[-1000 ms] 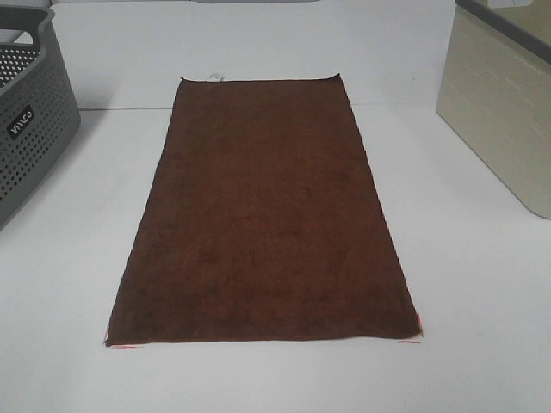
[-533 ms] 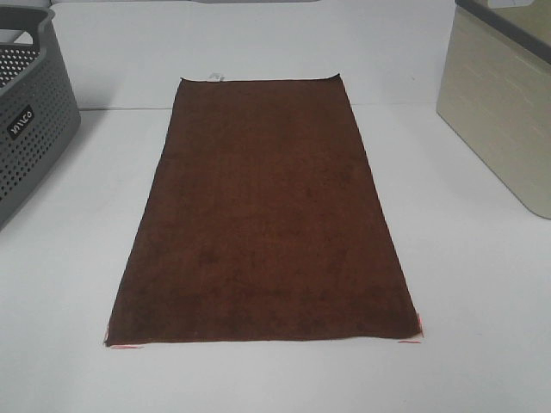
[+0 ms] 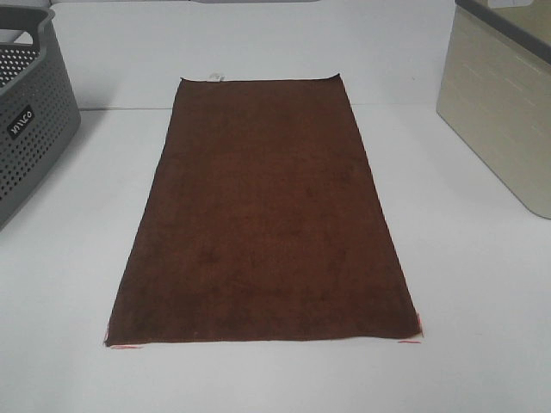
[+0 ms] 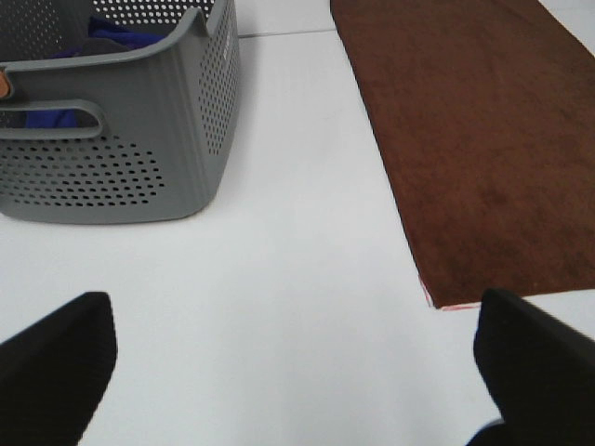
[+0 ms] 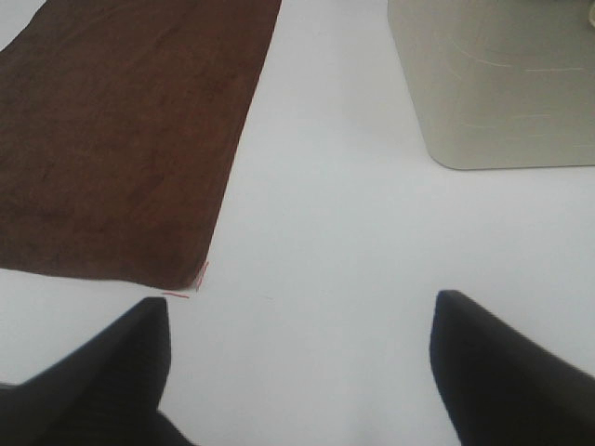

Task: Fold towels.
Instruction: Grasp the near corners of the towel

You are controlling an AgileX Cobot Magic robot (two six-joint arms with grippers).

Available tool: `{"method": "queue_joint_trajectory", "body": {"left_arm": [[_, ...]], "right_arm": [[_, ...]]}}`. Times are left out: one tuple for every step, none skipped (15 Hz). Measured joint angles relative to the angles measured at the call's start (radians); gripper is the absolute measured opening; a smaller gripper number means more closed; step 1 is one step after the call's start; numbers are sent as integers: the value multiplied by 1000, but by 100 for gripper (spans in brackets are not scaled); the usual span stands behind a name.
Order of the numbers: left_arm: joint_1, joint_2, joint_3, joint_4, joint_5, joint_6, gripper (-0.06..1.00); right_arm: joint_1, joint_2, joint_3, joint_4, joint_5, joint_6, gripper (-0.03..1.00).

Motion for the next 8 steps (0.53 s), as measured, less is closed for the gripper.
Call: {"method": "queue_joint_trajectory", "body": {"left_arm": [[0,10,-7,0,-35,-4,99],[0,35,-13,0,-94,-18,99],[0,67,-13,-5,-153,-44,99],[0,113,-13,-26,-216,-78,99],[0,165,-13,-57,-285,-105,99],[0,232,-13,-92,-336,-120,99],[0,298,-12,-124,-374,-124,99],[0,367,-12,-155,-402,-124,99]], "right_arm": [[0,32,-10,1,-23,17,73],[0,80,-23,2,-45,44,73],[0,141,-32,2,-69,69,73],[0,206,-35,7,-99,87,73],[0,277,-37,18,-121,96,73],[0,359,-37,38,-145,101,73],[0,443,-37,69,-165,102,73],[0,521,-37,105,-186,102,73]]}}
